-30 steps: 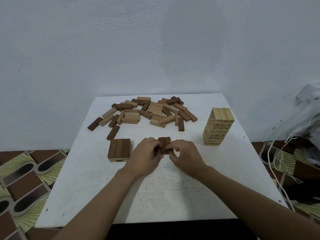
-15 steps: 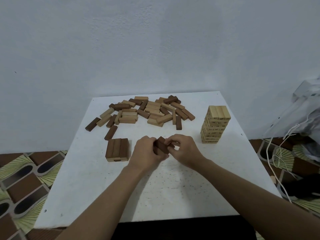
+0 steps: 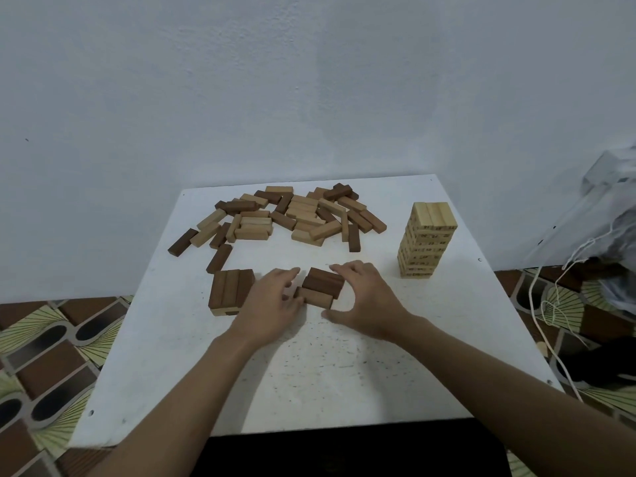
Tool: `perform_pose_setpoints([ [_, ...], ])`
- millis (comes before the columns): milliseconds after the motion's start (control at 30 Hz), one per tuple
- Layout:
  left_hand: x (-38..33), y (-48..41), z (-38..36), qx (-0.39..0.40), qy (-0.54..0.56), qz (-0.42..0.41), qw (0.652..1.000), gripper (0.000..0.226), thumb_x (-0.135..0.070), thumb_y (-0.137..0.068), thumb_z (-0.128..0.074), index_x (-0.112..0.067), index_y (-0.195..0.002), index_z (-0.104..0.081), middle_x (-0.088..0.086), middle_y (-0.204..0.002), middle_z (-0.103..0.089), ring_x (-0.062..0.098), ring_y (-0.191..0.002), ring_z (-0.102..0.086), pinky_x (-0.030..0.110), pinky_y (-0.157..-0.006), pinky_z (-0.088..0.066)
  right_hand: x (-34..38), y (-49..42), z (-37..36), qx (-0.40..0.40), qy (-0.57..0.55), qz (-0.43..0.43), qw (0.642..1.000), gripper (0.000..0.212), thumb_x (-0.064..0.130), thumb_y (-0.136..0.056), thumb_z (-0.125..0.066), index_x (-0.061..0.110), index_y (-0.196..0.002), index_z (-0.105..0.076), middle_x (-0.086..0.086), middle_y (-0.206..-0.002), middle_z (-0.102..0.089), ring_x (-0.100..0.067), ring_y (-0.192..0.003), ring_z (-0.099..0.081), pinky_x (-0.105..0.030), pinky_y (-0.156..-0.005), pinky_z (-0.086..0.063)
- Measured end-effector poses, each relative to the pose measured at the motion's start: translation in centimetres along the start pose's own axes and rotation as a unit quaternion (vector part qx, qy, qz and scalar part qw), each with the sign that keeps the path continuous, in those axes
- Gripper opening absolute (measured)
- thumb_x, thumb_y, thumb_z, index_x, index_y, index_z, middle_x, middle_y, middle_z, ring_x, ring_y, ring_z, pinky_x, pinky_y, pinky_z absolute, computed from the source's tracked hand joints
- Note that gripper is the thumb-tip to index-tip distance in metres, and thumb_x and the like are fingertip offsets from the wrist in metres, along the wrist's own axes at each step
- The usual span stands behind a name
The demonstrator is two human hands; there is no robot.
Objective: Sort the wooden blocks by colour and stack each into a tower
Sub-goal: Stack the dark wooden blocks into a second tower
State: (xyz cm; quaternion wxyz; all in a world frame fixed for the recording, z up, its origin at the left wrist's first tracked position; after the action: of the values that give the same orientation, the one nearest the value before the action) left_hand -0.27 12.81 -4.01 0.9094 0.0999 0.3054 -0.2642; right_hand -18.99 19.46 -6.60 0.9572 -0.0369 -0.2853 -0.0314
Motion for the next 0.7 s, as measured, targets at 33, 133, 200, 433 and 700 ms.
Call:
perform_pose_setpoints([
  [33,0.1,0.0,-0.3,0.02,-0.009,-0.008,1.0,0.051,-0.012,-0.096,-0.067,-0.012,-0.145,-0.054,0.005,-0.133,-0.06,0.018,-0.115,-0.06,0.03,-0.101,-0.05,-0.1,-0.1,-0.2,0.005,0.017,0.003,1.0,0.09,0.058,-0.075,-0.077,0.018,-0.148,-0.042,0.002,-0.136,-0.049,-0.016,-0.124,-0.039,-0.031,-0.106,-0.036],
  [133,0.2,0.2,-1.0,0.02,-0.016,-0.022,0.999,0.035,-0.006,-0.092,-0.066,-0.007,-0.127,-0.064,0.005,-0.112,-0.06,0.018,-0.099,-0.06,0.022,-0.085,-0.05,-0.1,-0.3,-0.4,-0.012,0.009,0.008,1.0,0.081,0.057,-0.074,-0.079,0.016,-0.138,-0.053,0.002,-0.126,-0.056,-0.016,-0.115,-0.045,-0.033,-0.099,-0.041],
  [200,0.4,0.3,-1.3,-0.002,-0.008,-0.029,1.0,0.03,-0.007,-0.092,-0.067,-0.009,-0.122,-0.067,0.003,-0.108,-0.059,0.012,-0.091,-0.057,0.009,-0.077,-0.043,0.0,-0.5,-0.5,-0.009,0.0,0.011,1.0,0.07,0.053,-0.076,-0.079,0.016,-0.133,-0.057,0.003,-0.122,-0.057,-0.014,-0.11,-0.045,-0.03,-0.093,-0.041],
  [433,-0.4,1.6,-1.7,-0.026,0.071,-0.007,0.997,0.052,-0.013,-0.086,-0.079,-0.018,-0.135,-0.061,-0.005,-0.113,-0.053,0.004,-0.085,-0.063,0.011,-0.079,-0.053,-0.1,-1.6,1.2,0.087,0.034,0.06,0.994,0.066,0.039,-0.079,-0.079,0.019,-0.136,-0.053,0.006,-0.129,-0.055,-0.013,-0.112,-0.042,-0.029,-0.095,-0.038],
  [700,1.0,2.7,-2.7,-0.057,0.043,-0.01,0.997,0.062,-0.04,-0.094,-0.071,-0.015,-0.147,-0.052,-0.012,-0.138,-0.05,0.008,-0.123,-0.05,0.016,-0.101,-0.039,-0.7,-0.1,1.3,0.081,-0.027,0.038,0.996,0.087,0.043,-0.082,-0.078,0.021,-0.154,-0.035,0.005,-0.155,-0.038,-0.01,-0.132,-0.038,-0.019,-0.104,-0.035],
])
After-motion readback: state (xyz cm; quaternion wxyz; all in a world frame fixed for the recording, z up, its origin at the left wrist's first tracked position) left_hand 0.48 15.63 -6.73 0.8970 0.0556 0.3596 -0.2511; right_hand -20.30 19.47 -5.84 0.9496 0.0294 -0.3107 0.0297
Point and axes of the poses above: each hand's wrist, its own y-axis away from the middle knuckle, its own z-axis out of the back of the hand, x = y × z, the point moved 2 cm from there along -y, towards the middle knuckle
